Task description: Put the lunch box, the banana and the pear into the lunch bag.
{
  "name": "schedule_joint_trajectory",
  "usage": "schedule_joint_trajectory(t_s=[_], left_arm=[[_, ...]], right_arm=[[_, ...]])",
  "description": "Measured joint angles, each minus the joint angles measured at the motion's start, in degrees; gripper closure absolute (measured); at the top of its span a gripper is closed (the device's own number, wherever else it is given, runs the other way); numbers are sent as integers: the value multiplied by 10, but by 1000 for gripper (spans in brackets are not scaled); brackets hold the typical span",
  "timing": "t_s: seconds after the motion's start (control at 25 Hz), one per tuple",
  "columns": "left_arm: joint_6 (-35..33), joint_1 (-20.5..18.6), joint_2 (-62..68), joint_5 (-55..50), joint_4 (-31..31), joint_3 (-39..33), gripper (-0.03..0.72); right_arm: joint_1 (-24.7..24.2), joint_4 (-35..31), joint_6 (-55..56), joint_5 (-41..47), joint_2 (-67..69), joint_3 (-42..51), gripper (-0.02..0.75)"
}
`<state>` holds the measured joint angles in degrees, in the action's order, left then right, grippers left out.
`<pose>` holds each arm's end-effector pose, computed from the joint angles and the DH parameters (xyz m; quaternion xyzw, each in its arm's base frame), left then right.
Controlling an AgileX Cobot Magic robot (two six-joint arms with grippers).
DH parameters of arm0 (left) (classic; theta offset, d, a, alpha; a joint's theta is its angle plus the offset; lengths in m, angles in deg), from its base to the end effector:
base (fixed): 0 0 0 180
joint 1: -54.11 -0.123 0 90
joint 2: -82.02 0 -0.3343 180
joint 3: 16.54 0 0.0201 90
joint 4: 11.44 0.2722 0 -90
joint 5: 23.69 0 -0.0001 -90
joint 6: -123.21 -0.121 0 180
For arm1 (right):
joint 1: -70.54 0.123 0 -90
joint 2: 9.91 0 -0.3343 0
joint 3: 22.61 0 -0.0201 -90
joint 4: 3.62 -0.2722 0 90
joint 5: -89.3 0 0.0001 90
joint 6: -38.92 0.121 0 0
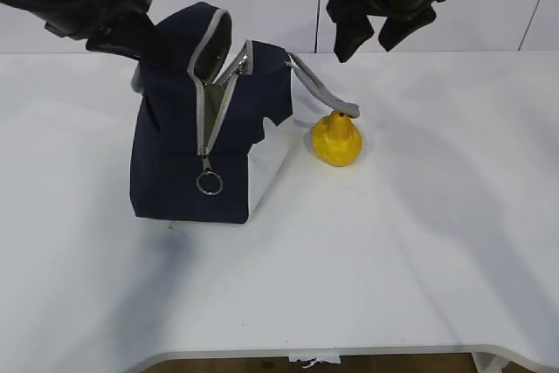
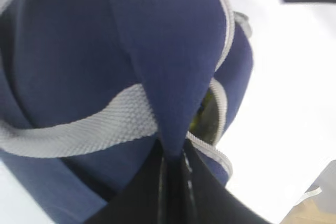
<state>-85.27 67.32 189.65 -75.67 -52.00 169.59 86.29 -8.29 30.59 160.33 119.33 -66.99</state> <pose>0.4049 -0.1588 0.3212 0.1892 0.9049 -0.2834 0.2551 0.5076 0.1529 0.3162 -0.1990 0.9567 0.0539 0.2056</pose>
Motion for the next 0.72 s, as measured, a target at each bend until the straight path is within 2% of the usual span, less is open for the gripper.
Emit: schedule_joint_trajectory(t_s=[0.16, 0.2, 0.44, 0.72], left_arm=[[0, -5, 0, -3, 1, 0, 695], [0, -20, 0, -14, 1, 0, 695], [0, -33, 0, -19, 1, 0, 695], [0, -33, 0, -21, 1, 0, 695]], right_arm=[[-8, 41, 25, 1, -4, 15, 195], [-13, 47, 33, 1, -4, 28, 204], [-27, 47, 51, 1, -15, 94, 224], [-26, -30, 48, 1, -25, 136, 227]])
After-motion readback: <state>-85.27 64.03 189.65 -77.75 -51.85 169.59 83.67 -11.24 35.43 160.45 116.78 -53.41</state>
